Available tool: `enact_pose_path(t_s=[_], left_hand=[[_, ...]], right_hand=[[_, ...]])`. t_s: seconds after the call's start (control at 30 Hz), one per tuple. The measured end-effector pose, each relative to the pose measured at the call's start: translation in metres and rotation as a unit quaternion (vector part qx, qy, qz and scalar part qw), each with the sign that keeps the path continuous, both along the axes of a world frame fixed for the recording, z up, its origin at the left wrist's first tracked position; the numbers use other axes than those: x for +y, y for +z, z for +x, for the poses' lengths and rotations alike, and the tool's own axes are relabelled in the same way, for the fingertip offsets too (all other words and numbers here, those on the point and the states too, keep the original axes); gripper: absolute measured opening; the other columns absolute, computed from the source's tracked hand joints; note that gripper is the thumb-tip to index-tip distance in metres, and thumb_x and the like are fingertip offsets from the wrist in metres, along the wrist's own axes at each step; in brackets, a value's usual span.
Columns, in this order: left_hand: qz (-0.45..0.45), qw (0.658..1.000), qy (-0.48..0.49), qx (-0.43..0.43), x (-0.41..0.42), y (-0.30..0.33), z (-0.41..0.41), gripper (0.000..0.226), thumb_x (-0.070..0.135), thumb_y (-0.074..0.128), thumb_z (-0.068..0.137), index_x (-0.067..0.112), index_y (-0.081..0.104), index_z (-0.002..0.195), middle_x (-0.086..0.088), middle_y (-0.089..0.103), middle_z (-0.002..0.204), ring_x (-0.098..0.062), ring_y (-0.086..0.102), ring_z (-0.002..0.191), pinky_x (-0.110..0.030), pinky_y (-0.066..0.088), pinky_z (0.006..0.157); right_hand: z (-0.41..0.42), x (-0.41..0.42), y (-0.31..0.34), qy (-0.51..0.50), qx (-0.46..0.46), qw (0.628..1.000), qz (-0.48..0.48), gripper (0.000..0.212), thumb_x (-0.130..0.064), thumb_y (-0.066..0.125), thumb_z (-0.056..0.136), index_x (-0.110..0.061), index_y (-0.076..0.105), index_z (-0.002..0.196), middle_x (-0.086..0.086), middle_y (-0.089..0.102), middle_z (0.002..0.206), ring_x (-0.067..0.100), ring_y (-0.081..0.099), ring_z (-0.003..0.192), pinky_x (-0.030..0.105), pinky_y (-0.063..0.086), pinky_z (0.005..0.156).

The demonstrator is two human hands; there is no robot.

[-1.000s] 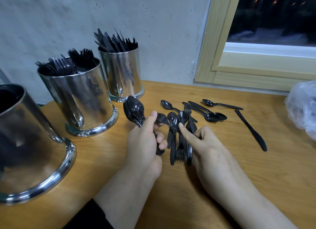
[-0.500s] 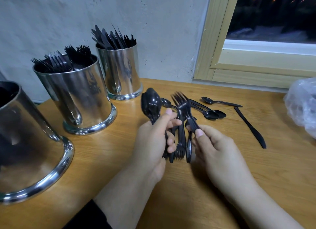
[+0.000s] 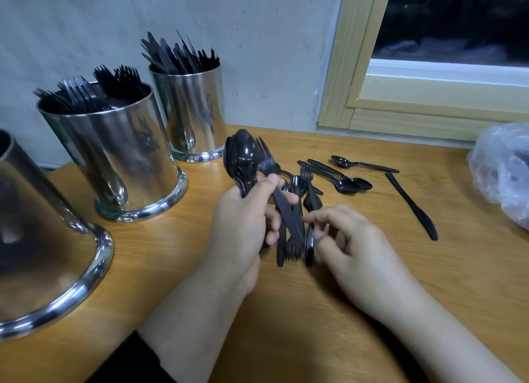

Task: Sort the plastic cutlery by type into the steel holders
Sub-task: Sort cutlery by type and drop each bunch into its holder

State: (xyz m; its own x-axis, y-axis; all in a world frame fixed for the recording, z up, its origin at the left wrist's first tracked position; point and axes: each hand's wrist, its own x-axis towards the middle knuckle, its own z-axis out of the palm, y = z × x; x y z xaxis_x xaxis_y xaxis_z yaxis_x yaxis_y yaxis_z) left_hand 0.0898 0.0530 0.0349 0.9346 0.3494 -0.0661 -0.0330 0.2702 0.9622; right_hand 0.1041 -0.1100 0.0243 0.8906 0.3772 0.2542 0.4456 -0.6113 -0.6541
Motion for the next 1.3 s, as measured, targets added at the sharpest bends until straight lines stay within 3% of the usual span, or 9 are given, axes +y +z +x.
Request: enact_pose_path(t_s=[0.13, 0.43, 0.57, 0.7, 0.83, 0.93, 1.07, 1.2, 1.3], left_hand=[[0.027, 1.0, 0.013, -0.005, 0.008, 0.002, 0.0, 0.021, 0.029, 0.057, 0.103, 0.013, 0.07, 0.105, -0.003, 0.072, 0.074, -0.013, 0.055, 0.058, -0.025, 0.036, 0.043], [0.003, 1.0, 0.013, 0.008, 0.008, 0.004, 0.0, 0.021, 0.027, 0.056, 0.103, 0.014, 0.073, 0.105, 0.001, 0.059, 0.064, -0.012, 0.047, 0.051, -0.022, 0.034, 0.042], [-0.013, 1.0, 0.014, 0.013, 0.009, 0.005, 0.001, 0.021, 0.021, 0.055, 0.102, 0.012, 0.074, 0.106, 0.001, 0.059, 0.065, -0.011, 0.046, 0.051, -0.023, 0.032, 0.043], [0.013, 1.0, 0.012, 0.001, 0.01, 0.004, 0.0, 0.018, 0.025, 0.061, 0.1, 0.013, 0.074, 0.105, 0.001, 0.06, 0.068, -0.011, 0.048, 0.054, -0.022, 0.037, 0.044], [0.065, 0.998, 0.011, 0.006, 0.007, 0.002, 0.0, 0.025, 0.031, 0.064, 0.096, 0.009, 0.073, 0.104, 0.001, 0.062, 0.069, -0.014, 0.053, 0.063, -0.026, 0.041, 0.052], [0.194, 0.981, 0.023, 0.001, 0.003, 0.001, -0.001, 0.032, 0.035, 0.063, 0.097, 0.007, 0.073, 0.086, -0.002, 0.064, 0.064, -0.011, 0.057, 0.06, -0.026, 0.044, 0.055], [0.333, 0.943, 0.008, 0.007, -0.006, 0.0, -0.005, 0.039, 0.042, 0.061, 0.098, 0.015, 0.067, 0.07, 0.002, 0.055, 0.052, -0.003, 0.044, 0.042, -0.014, 0.037, 0.043], [0.355, 0.934, -0.035, -0.011, -0.014, 0.002, -0.01, 0.03, 0.035, 0.063, 0.098, 0.022, 0.068, 0.071, 0.013, 0.067, 0.065, 0.0, 0.063, 0.063, -0.011, 0.045, 0.056], [0.447, 0.893, -0.045, -0.038, -0.016, 0.0, -0.013, 0.028, 0.035, 0.065, 0.096, 0.024, 0.066, 0.071, 0.008, 0.065, 0.066, -0.004, 0.059, 0.062, -0.015, 0.044, 0.056]], right_hand=[[-0.003, 0.0, -0.001, 0.093, -0.023, 0.984, -0.151, 0.043, -0.045, 0.063, 0.09, -0.043, 0.054, 0.132, -0.028, 0.041, 0.114, -0.001, 0.038, 0.113, 0.022, 0.033, 0.102], [0.003, 0.003, -0.016, 0.057, -0.115, 0.984, -0.127, 0.019, -0.036, 0.068, 0.089, -0.032, 0.074, 0.107, -0.014, 0.055, 0.102, 0.013, 0.049, 0.097, 0.039, 0.046, 0.086], [0.005, -0.001, -0.005, -0.01, -0.172, 0.985, 0.014, 0.021, -0.034, 0.064, 0.091, -0.022, 0.078, 0.101, -0.008, 0.059, 0.101, 0.009, 0.054, 0.097, 0.02, 0.043, 0.086], [-0.002, -0.005, 0.012, -0.072, -0.12, 0.957, 0.252, 0.012, -0.021, 0.067, 0.092, -0.025, 0.07, 0.081, -0.009, 0.068, 0.089, 0.005, 0.062, 0.086, 0.011, 0.043, 0.077], [0.006, -0.012, 0.015, -0.163, 0.038, 0.88, 0.445, 0.025, -0.029, 0.071, 0.09, -0.019, 0.065, 0.068, -0.004, 0.061, 0.067, 0.011, 0.055, 0.068, 0.026, 0.044, 0.075], [0.008, -0.011, 0.019, -0.153, 0.142, 0.783, 0.586, 0.025, -0.016, 0.066, 0.095, -0.017, 0.06, 0.07, 0.003, 0.058, 0.065, 0.014, 0.057, 0.058, 0.029, 0.05, 0.064], [0.008, -0.008, 0.019, -0.141, 0.217, 0.743, 0.618, 0.023, -0.013, 0.067, 0.094, -0.012, 0.06, 0.072, 0.007, 0.058, 0.066, 0.011, 0.06, 0.052, 0.023, 0.059, 0.061], [0.007, -0.005, 0.016, -0.132, 0.233, 0.752, 0.602, 0.029, -0.013, 0.068, 0.092, -0.013, 0.061, 0.064, 0.009, 0.057, 0.068, 0.013, 0.059, 0.058, 0.027, 0.061, 0.066], [0.006, -0.005, 0.017, -0.121, 0.254, 0.75, 0.599, 0.025, -0.013, 0.066, 0.094, -0.009, 0.06, 0.07, 0.015, 0.061, 0.075, 0.018, 0.062, 0.065, 0.03, 0.063, 0.07]])
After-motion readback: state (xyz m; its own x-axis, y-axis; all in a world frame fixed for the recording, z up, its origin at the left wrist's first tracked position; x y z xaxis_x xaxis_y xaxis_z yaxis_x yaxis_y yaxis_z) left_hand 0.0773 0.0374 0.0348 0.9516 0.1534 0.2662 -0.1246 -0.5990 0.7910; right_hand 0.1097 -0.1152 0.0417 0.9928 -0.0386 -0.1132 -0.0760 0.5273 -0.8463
